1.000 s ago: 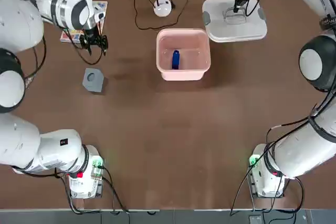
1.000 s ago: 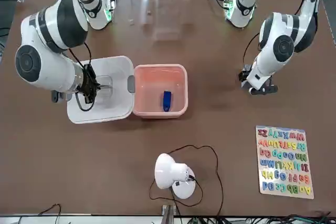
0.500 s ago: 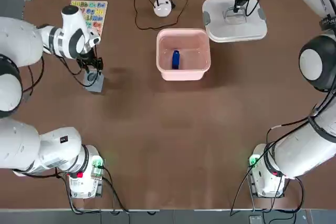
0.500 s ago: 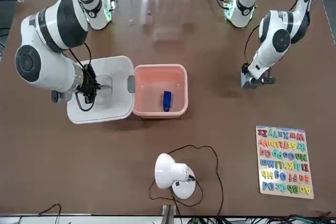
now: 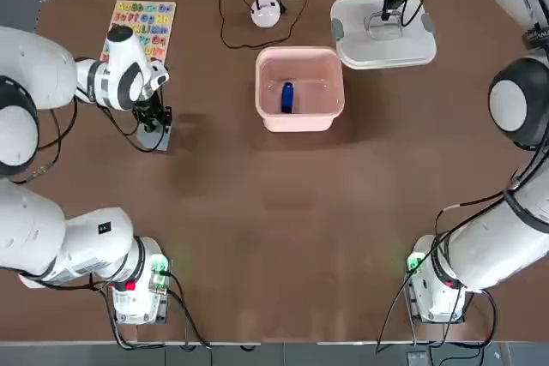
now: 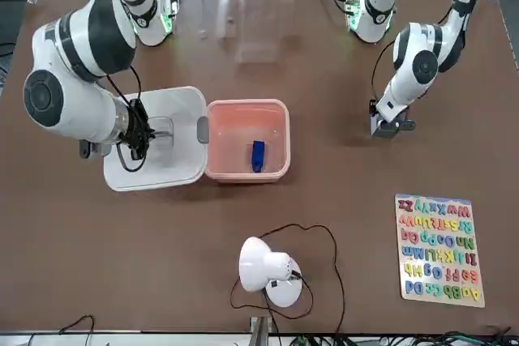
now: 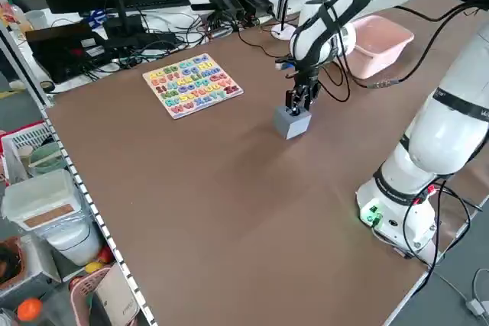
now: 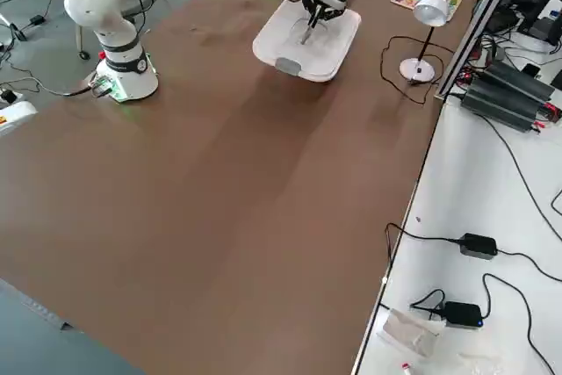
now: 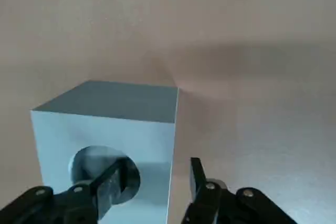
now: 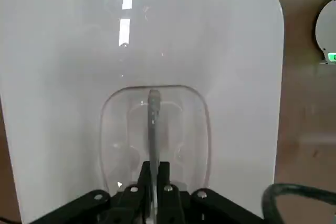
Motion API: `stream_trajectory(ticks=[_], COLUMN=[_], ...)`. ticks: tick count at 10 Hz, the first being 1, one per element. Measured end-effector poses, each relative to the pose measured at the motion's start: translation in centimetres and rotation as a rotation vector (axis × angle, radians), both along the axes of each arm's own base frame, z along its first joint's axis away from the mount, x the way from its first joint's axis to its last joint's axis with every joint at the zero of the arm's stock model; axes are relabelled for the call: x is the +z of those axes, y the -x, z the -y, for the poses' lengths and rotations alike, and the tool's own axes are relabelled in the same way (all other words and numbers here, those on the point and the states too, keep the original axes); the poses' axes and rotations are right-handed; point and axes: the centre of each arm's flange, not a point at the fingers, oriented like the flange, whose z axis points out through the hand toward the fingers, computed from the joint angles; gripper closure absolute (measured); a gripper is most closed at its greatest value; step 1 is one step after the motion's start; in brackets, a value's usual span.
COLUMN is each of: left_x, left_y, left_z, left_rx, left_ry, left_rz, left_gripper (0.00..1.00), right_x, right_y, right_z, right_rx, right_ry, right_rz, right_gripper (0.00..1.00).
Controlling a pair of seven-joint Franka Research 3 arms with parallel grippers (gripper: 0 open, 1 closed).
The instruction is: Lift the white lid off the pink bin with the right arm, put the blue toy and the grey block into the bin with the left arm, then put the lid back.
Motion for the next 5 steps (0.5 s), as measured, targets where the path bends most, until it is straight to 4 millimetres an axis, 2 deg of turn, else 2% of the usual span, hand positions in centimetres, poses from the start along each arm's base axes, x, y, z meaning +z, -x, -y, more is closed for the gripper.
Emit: stream_trajectory(ticks=[1,2,4,5], left_x=[0.1,0.2,0.9,2.0], left_y=[-0.1,-0.2,-0.8,-1.9], left_z=[0.0,0.2,0.2,0.2], left_rx=[-0.01,-0.015,-0.013,-0.009], left_ry=[0.002,0.002,-0.005,-0.012], left_rz=[0.002,0.002,-0.022,-0.037], left_gripper=[0.6,0.71,0.72,0.72], right_x=[0.0,0.0,0.0,0.0], right_y=[0.0,0.0,0.0,0.0], right_z=[0.0,0.0,0.0,0.0], right_rx=[0.0,0.0,0.0,0.0], right_ry=[0.0,0.0,0.0,0.0], right_rz=[0.0,0.0,0.0,0.0], right_gripper=[0.93,0.93,0.93,0.93])
